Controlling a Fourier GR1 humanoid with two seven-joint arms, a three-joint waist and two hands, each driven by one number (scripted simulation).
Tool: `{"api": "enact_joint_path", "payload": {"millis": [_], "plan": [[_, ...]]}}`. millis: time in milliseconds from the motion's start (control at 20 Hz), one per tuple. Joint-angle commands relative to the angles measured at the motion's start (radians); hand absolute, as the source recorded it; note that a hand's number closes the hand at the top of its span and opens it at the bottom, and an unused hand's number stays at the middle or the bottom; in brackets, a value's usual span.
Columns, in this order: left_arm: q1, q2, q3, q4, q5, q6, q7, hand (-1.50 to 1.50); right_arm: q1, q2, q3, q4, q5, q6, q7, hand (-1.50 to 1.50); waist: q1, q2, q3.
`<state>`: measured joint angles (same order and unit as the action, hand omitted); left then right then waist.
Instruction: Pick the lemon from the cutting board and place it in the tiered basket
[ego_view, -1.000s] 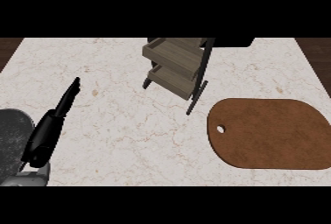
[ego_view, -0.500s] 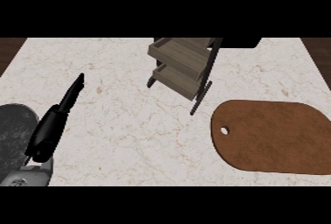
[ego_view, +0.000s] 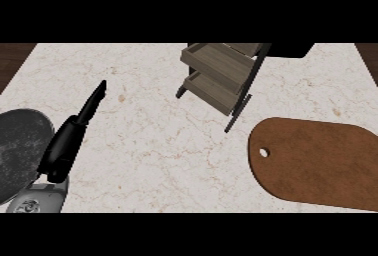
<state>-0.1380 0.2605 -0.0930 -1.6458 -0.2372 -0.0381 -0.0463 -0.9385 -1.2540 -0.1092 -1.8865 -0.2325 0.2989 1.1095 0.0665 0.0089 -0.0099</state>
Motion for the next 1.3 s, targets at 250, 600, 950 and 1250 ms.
{"api": "enact_joint_path", "payload": {"millis": [250,600,950,1250], "plan": [[-0.038,-0.023,-0.034,-0.011,-0.014,-0.01,0.031,0.0,-0.331,0.112,0.272,0.235,0.093,-0.068,0.177,1.5,0.036,0.005,-0.005],[-0.044,-0.045,-0.051,0.029,-0.049,0.019,-0.014,0.0,-0.534,0.387,0.431,0.518,0.209,-0.127,0.146,1.5,0.04,0.01,-0.003],[-0.053,-0.016,0.001,0.025,-0.006,-0.012,0.013,0.0,-0.664,0.663,0.505,0.846,0.339,-0.224,0.078,1.5,0.019,0.009,0.004],[-0.037,-0.028,-0.011,0.007,-0.017,-0.005,0.01,0.0,-0.651,0.846,0.407,1.06,0.385,-0.461,-0.121,-1.5,0.01,0.013,0.007]]}}
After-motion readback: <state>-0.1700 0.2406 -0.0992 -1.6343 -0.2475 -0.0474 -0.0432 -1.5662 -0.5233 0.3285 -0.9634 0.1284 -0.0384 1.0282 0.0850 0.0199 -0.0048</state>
